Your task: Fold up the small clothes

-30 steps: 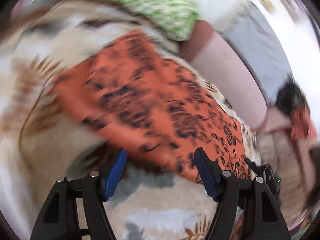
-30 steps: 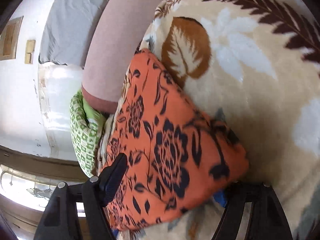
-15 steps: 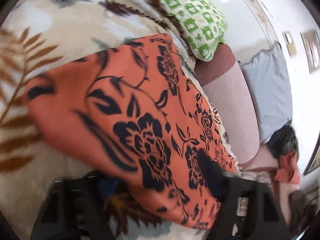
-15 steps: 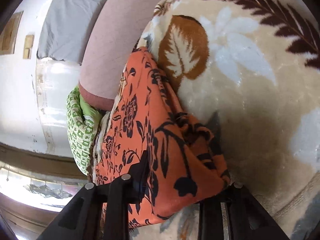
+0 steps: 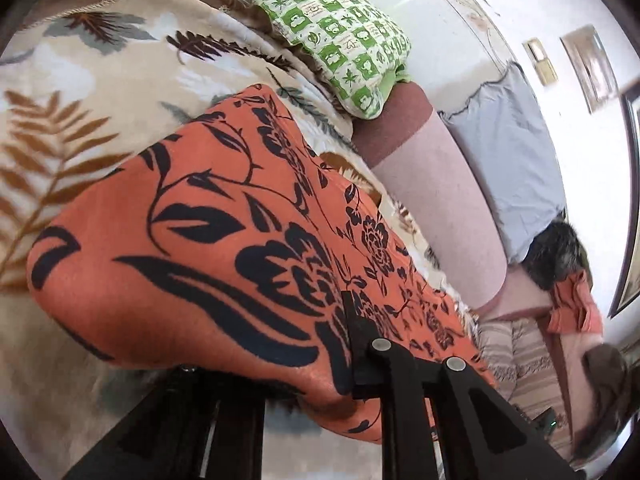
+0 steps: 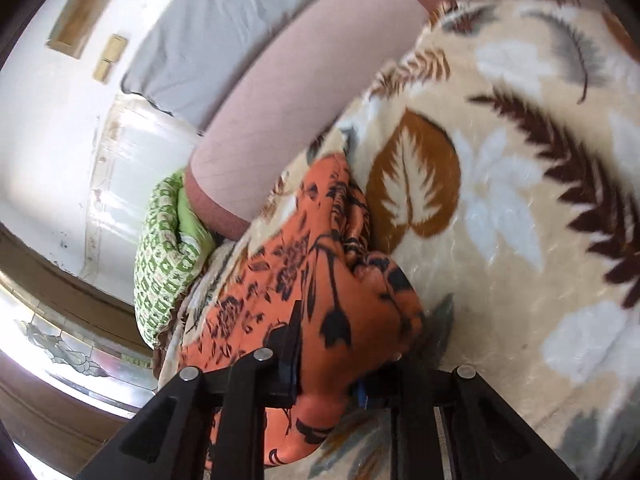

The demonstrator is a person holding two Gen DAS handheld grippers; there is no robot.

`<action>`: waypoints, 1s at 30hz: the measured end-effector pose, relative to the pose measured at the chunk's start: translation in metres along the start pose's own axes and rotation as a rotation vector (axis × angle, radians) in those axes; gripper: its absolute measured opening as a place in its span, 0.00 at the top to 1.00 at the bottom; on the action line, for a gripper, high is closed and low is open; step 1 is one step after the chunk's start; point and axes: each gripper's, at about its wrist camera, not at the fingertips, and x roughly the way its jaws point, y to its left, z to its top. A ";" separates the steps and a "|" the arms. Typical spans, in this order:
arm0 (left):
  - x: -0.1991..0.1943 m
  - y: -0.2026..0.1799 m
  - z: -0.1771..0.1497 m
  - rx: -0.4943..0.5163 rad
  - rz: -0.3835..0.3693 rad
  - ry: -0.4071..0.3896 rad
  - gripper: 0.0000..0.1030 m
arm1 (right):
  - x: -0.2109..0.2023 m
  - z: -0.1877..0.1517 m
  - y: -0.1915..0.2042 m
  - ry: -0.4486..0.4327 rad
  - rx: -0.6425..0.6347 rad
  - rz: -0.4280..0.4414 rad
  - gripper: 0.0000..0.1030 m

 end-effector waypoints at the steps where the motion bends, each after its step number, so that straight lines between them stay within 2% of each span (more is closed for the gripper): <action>1: -0.006 0.003 -0.005 -0.009 0.006 0.005 0.85 | -0.005 -0.001 0.000 -0.003 0.003 0.005 0.80; 3: -0.015 0.010 -0.015 -0.036 0.028 0.016 0.85 | -0.021 -0.011 -0.005 0.002 0.011 0.005 0.80; 5: -0.025 0.012 -0.026 -0.020 0.050 0.022 0.85 | -0.035 -0.023 -0.012 0.019 0.021 -0.008 0.81; 7: -0.036 0.014 -0.040 0.007 0.070 0.035 0.84 | -0.052 -0.037 -0.020 0.033 0.016 -0.038 0.81; 8: -0.038 0.016 -0.045 0.011 0.075 0.049 0.84 | -0.062 -0.044 -0.021 0.033 -0.026 -0.075 0.81; 10: -0.035 0.020 -0.049 0.020 0.113 0.065 0.75 | -0.075 -0.052 -0.027 0.036 -0.070 -0.163 0.80; 12: -0.030 0.028 -0.044 -0.018 0.125 0.084 0.69 | -0.087 -0.056 -0.043 0.075 -0.024 -0.197 0.78; 14: -0.030 0.038 -0.038 -0.096 0.099 0.077 0.65 | -0.102 -0.056 -0.053 0.073 0.032 -0.175 0.78; 16: -0.026 0.044 -0.034 -0.146 0.057 0.059 0.52 | -0.118 -0.057 -0.043 0.028 -0.016 -0.135 0.78; 17: -0.025 0.043 -0.032 -0.158 0.051 0.039 0.51 | -0.119 -0.058 -0.031 0.021 -0.056 -0.094 0.78; 19: -0.022 0.040 -0.029 -0.156 0.052 0.007 0.51 | -0.107 -0.061 0.004 0.050 -0.163 0.009 0.78; 20: -0.022 0.039 -0.028 -0.145 0.047 -0.011 0.51 | -0.100 -0.062 0.015 0.062 -0.196 0.025 0.78; 21: -0.022 0.038 -0.028 -0.133 0.050 -0.024 0.56 | -0.086 -0.067 0.032 0.095 -0.248 0.058 0.78; 22: -0.022 0.036 -0.027 -0.113 0.064 -0.042 0.75 | -0.073 -0.070 0.044 0.127 -0.275 0.085 0.78; 23: -0.021 0.034 -0.025 -0.083 0.083 -0.051 0.77 | -0.051 -0.077 0.060 0.178 -0.306 0.104 0.78; 28: -0.023 0.014 -0.020 0.056 0.098 -0.084 0.81 | 0.010 -0.102 0.089 0.304 -0.302 0.145 0.80; 29: -0.023 0.007 -0.018 0.094 0.102 -0.093 0.81 | 0.018 -0.105 0.090 0.311 -0.306 0.134 0.81; 30: -0.024 -0.001 -0.017 0.141 0.100 -0.098 0.81 | 0.034 -0.113 0.087 0.339 -0.327 0.074 0.81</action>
